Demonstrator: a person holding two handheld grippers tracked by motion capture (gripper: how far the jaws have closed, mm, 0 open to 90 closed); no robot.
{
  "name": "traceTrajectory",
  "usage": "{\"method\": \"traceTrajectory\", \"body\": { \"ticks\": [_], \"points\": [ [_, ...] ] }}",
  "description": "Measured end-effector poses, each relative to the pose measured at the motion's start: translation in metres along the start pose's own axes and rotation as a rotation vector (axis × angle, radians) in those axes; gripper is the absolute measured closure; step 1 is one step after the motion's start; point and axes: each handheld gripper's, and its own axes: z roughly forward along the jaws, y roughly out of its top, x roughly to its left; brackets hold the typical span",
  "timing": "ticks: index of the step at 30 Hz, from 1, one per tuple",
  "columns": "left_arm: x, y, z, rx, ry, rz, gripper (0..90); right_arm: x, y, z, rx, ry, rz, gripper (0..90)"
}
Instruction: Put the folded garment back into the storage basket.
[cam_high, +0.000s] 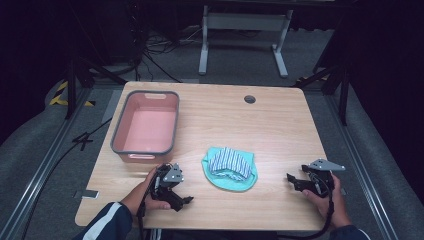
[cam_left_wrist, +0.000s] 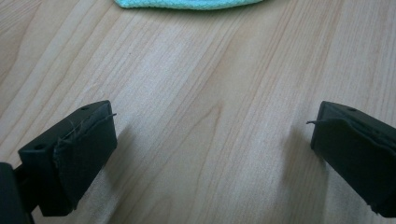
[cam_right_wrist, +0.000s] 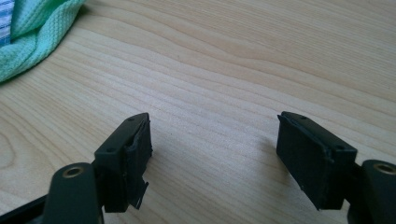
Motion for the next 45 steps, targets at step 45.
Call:
{"method": "traceTrajectory", "body": {
  "ticks": [45],
  "points": [
    [0.012, 0.092, 0.029, 0.008, 0.171, -0.015, 34.5, 0.084, 0.071, 0.032, 0.006, 0.197, -0.157, 40.4]
  ]
}}
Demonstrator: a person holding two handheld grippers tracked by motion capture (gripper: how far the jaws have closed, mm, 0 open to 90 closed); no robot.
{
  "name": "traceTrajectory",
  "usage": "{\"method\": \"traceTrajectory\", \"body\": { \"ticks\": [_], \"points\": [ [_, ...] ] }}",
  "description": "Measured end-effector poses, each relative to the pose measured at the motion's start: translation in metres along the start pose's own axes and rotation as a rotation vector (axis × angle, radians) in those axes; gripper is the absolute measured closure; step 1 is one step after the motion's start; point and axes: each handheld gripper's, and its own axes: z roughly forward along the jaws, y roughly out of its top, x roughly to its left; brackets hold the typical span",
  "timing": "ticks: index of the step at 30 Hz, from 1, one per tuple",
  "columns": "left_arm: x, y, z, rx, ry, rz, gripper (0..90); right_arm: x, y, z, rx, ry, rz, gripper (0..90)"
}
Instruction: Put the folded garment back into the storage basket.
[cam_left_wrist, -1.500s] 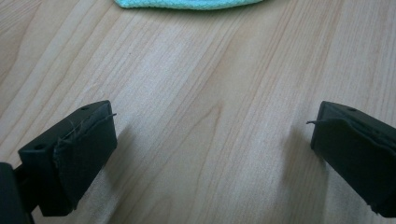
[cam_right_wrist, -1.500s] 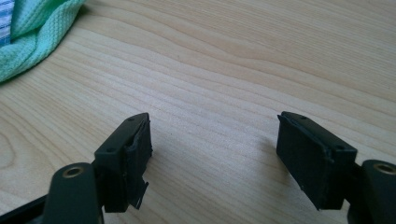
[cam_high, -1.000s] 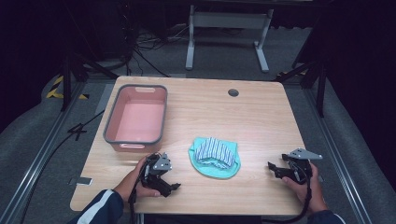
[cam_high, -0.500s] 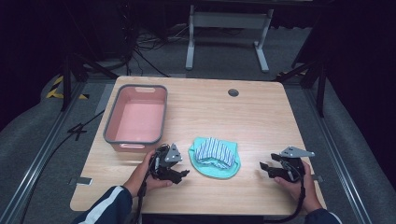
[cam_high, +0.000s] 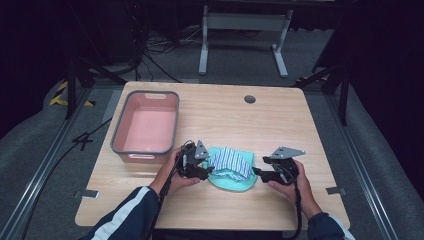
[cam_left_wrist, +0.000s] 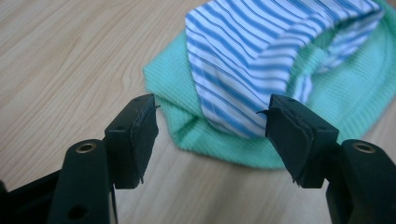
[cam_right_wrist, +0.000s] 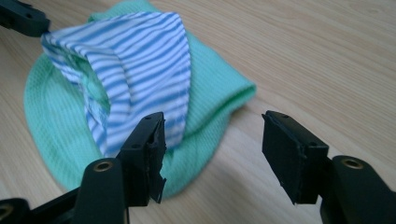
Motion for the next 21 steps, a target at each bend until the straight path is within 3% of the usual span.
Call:
{"method": "traceTrajectory", "body": {
  "ticks": [3, 5, 10, 13, 17, 18, 21],
  "points": [
    [0.004, 0.002, 0.009, -0.002, -0.046, 0.016, 47.4, 0.005, 0.009, 0.012, 0.011, 0.004, 0.012, 40.8],
    [0.005, 0.000, 0.015, 0.018, -0.078, 0.012, 53.5, 0.010, 0.012, 0.019, 0.016, -0.021, 0.004, 41.6],
    [0.004, -0.002, 0.024, 0.037, -0.099, 0.013, 59.7, 0.013, 0.014, 0.032, 0.032, -0.041, 0.028, 41.4],
    [0.003, -0.003, 0.026, 0.030, -0.134, -0.007, 62.1, 0.014, 0.012, 0.040, 0.084, -0.039, 0.019, 39.7],
    [0.001, -0.003, 0.027, 0.027, -0.140, -0.011, 60.1, 0.010, 0.010, 0.041, 0.099, -0.051, 0.041, 34.7],
    [0.000, -0.002, 0.027, 0.032, -0.119, -0.003, 60.1, 0.007, 0.009, 0.041, 0.099, -0.045, 0.060, 32.9],
    [0.001, -0.002, 0.027, 0.041, -0.026, -0.037, 34.4, 0.006, 0.008, 0.041, 0.099, -0.042, 0.042, 32.0]
  ]
}}
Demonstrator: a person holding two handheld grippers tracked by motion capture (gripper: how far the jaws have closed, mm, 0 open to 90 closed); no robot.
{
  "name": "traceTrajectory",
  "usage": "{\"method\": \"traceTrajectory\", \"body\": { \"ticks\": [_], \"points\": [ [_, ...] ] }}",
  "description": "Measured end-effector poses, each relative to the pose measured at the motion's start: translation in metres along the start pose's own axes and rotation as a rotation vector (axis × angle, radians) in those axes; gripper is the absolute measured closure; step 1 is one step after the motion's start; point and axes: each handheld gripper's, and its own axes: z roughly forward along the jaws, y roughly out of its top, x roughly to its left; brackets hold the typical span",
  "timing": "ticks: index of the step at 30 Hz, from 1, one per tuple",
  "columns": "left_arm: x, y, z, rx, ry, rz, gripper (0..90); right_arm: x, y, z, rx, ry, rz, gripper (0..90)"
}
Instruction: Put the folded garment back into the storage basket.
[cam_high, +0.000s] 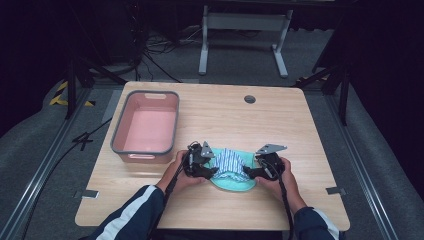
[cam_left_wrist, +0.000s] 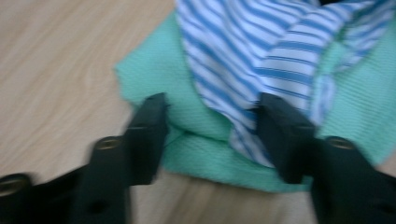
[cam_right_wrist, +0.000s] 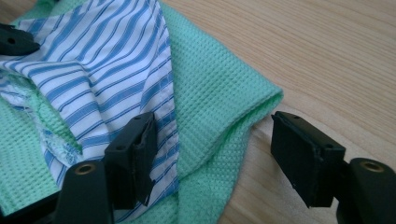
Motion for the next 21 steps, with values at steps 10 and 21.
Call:
{"method": "traceTrajectory", "body": {
  "ticks": [10, 21],
  "points": [
    [0.013, -0.005, 0.006, 0.002, -0.066, -0.085, 22.0, 0.002, 0.001, 0.000, 0.002, 0.024, -0.021, 37.0],
    [0.005, -0.005, 0.003, -0.016, -0.138, -0.031, 45.0, 0.013, 0.005, -0.002, 0.018, 0.066, -0.043, 66.7]
  ]
}}
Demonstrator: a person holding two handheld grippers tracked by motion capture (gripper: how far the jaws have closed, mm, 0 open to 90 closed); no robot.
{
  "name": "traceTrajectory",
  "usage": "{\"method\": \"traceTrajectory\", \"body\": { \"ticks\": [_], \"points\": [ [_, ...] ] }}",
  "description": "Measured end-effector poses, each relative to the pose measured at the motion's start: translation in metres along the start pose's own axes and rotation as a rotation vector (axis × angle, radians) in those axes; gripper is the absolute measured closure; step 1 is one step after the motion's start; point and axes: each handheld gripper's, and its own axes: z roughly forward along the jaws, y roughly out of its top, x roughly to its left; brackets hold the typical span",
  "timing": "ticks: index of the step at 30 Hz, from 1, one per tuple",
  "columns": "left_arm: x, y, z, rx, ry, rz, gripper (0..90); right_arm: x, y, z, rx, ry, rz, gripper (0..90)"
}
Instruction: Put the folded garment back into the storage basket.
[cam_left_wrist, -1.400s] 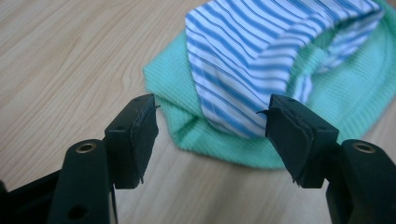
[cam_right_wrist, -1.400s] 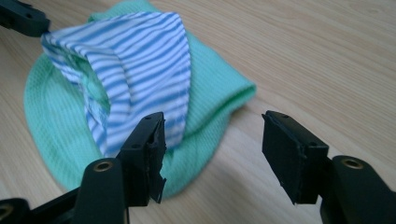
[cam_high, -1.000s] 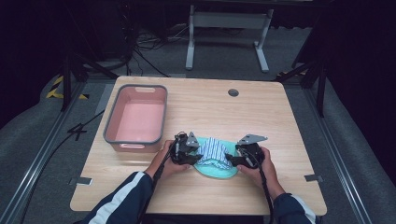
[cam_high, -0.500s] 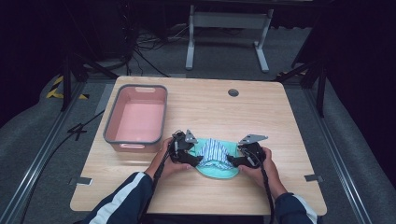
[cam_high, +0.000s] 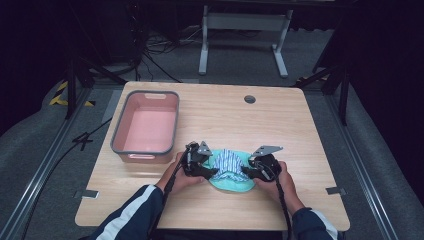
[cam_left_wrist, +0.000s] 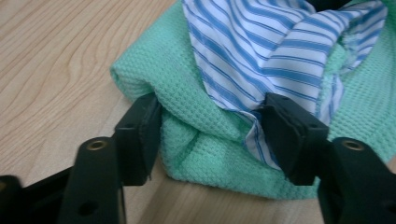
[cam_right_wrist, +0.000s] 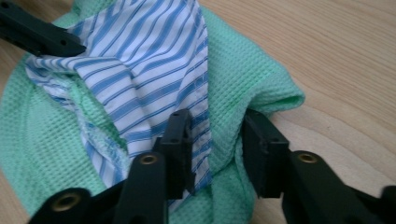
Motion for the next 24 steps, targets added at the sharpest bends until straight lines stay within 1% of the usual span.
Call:
{"method": "traceTrajectory", "body": {
  "ticks": [2, 5, 9, 10, 11, 13, 15, 18, 19, 20, 21, 23, 24],
  "points": [
    [-0.002, 0.001, 0.000, 0.000, -0.013, 0.011, 55.1, 0.000, 0.000, 0.000, -0.002, 0.007, 0.006, 69.1],
    [-0.003, 0.001, 0.000, 0.001, -0.030, 0.023, 64.9, 0.000, -0.001, 0.000, -0.005, 0.018, 0.011, 74.8],
    [-0.005, 0.001, 0.000, 0.003, -0.036, 0.030, 71.5, 0.002, -0.002, 0.000, -0.013, 0.020, 0.014, 77.8],
    [-0.005, 0.002, 0.000, 0.010, -0.034, 0.042, 73.4, 0.002, -0.002, 0.000, -0.013, 0.020, 0.015, 78.3],
    [-0.006, 0.002, 0.000, 0.006, -0.029, 0.044, 75.2, 0.002, -0.002, -0.001, -0.014, 0.016, 0.010, 78.8],
    [-0.007, 0.003, 0.000, 0.014, -0.018, 0.065, 78.2, 0.003, -0.001, -0.001, -0.014, 0.008, 0.005, 79.6],
    [-0.008, 0.003, 0.000, 0.011, -0.018, 0.061, 79.3, 0.003, -0.002, -0.002, -0.014, 0.009, 0.006, 80.0],
    [-0.008, 0.004, -0.001, 0.015, -0.018, 0.071, 80.3, 0.004, -0.002, -0.003, -0.017, 0.009, 0.001, 80.4],
    [-0.009, 0.005, -0.002, 0.024, -0.012, 0.077, 80.4, 0.004, -0.001, -0.003, -0.017, 0.010, 0.002, 80.4],
    [-0.010, 0.005, -0.002, 0.017, -0.012, 0.076, 80.5, 0.004, -0.001, -0.004, -0.019, 0.011, 0.004, 80.5],
    [-0.010, 0.006, -0.003, 0.014, -0.012, 0.080, 80.6, 0.004, -0.001, -0.005, -0.022, 0.011, -0.005, 80.5],
    [-0.011, 0.007, -0.005, 0.016, -0.012, 0.084, 80.8, 0.004, 0.000, -0.007, -0.028, 0.017, -0.001, 80.5],
    [-0.011, 0.009, -0.007, 0.008, -0.004, 0.093, 80.8, 0.004, 0.000, -0.008, -0.027, 0.016, 0.002, 80.5]
  ]
}}
